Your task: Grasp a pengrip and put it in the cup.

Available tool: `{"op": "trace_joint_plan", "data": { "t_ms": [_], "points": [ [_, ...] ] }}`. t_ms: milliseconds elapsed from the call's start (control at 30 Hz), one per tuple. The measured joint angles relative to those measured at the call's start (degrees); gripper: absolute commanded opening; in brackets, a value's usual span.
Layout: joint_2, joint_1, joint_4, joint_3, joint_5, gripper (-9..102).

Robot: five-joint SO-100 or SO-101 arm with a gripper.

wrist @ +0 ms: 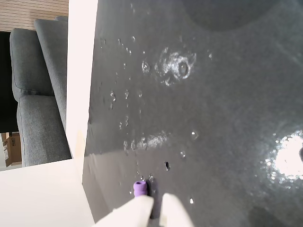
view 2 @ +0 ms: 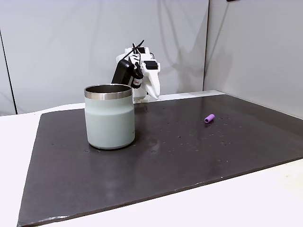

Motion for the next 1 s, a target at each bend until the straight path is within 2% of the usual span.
{"op": "trace_joint_plan", "data": {
  "t_ms": [300,367,500,733,1000],
  "points": [
    [0.0,-0.18,0.0,0.0,-0.18,6],
    [0.0,-0.18,0.0,0.0,-0.18,0],
    [0.0,-1.05,0.0,0.0,-1.05,0],
    [0.0,-2.99,1.58,0.0,-13.62,0],
    [-1.76,-1.85,5.27,-3.34,-5.71,0]
  ]
}}
